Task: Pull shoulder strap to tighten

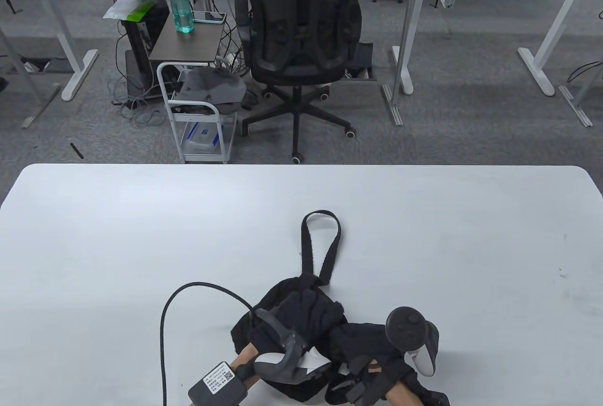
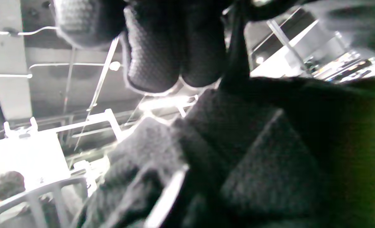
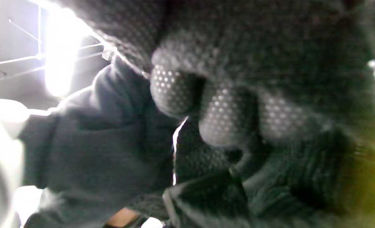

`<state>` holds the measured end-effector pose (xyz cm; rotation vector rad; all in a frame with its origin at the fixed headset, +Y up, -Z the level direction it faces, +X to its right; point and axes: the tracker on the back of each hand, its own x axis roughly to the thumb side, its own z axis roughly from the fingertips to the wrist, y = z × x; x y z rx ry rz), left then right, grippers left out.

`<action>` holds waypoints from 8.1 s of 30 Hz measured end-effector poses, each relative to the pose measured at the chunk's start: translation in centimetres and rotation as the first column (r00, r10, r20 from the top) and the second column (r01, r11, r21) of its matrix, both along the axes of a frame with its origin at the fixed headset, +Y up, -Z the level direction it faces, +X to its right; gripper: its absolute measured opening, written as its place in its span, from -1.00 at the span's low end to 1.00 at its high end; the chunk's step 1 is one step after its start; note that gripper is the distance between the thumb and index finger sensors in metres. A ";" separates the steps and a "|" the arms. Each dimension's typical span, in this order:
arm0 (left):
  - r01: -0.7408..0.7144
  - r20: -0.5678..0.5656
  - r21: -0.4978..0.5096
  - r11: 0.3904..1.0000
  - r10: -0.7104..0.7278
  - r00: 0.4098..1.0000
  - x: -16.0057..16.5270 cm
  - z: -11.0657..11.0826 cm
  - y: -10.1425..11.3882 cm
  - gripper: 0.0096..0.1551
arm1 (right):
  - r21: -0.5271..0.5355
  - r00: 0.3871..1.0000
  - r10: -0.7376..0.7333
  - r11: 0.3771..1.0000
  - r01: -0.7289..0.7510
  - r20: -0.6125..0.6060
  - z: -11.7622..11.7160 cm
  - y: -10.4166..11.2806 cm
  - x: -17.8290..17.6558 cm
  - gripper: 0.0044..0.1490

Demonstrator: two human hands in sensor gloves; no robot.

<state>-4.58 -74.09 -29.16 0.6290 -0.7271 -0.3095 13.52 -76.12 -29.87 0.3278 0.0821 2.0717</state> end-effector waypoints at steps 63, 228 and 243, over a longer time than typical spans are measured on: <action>-0.168 -0.167 -0.875 0.454 0.043 0.985 -2.1 -2.6 -4.1 0.03 | -0.359 0.955 -0.294 0.896 0.262 -0.034 -2.1 -4.8 0.8 -0.46; -0.694 -0.745 -0.655 -0.300 0.408 0.527 -16.6 -12.0 -5.5 -0.47 | 0.294 0.947 0.310 0.901 -0.320 0.079 -0.1 2.8 -2.7 -0.20; -0.622 -0.712 -0.702 -0.346 0.360 0.603 -16.7 -11.3 -5.3 -0.44 | -0.069 0.997 0.057 0.996 -0.054 0.043 -3.1 0.0 -13.5 -0.17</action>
